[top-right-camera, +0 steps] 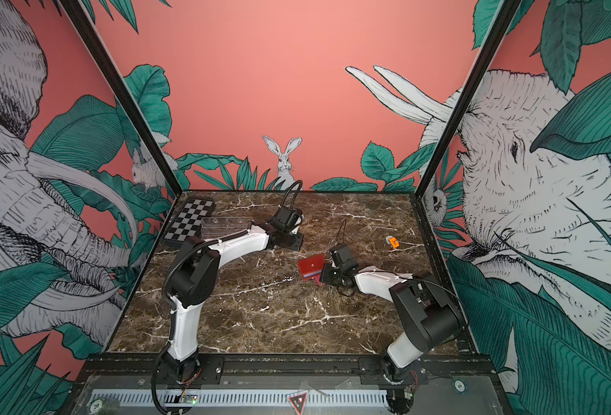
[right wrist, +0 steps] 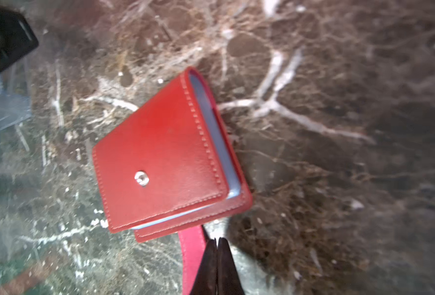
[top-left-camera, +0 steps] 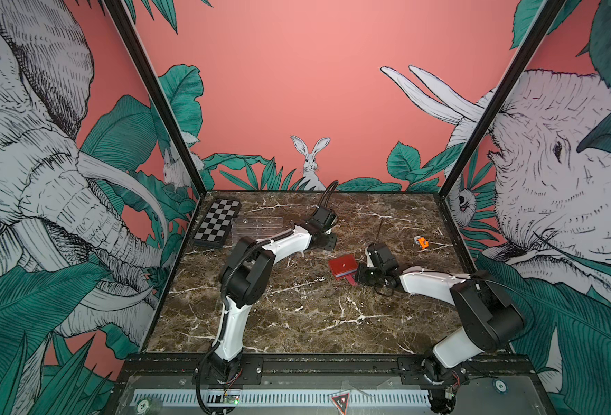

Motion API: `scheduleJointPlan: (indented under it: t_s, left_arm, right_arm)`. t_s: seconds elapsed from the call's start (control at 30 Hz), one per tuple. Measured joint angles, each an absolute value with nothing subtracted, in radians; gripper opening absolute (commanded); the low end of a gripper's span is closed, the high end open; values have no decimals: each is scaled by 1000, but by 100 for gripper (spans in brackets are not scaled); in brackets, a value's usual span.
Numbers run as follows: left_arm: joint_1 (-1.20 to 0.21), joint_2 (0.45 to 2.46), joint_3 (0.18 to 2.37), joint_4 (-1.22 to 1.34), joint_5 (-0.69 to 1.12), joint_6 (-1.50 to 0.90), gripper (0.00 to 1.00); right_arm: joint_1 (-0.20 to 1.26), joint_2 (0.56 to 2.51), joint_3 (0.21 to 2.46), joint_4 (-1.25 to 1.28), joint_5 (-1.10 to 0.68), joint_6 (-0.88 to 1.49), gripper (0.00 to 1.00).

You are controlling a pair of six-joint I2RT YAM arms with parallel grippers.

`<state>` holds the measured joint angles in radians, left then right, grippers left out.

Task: Take the credit cards out of the card holder
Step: Rotate the card holder at the center of the table.

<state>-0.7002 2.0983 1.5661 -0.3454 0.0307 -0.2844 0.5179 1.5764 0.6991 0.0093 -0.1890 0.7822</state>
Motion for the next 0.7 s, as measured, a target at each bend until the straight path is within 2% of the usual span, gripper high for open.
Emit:
scheduleJointPlan:
  t_s: [0.2,0.53,0.7]
  left_arm:
    - [-710,2119,1559,-365,88,-284,24]
    - [-706,2096,1447,-336,142,-292,19]
    - [-714,2037,1354,-305,156,-304,18]
  right_arm:
    - [518,1604,710,18,-157,823,3]
    - [516,1617,744,15,-142,842,13]
    - [510,1627,783,-1,-142,837,15]
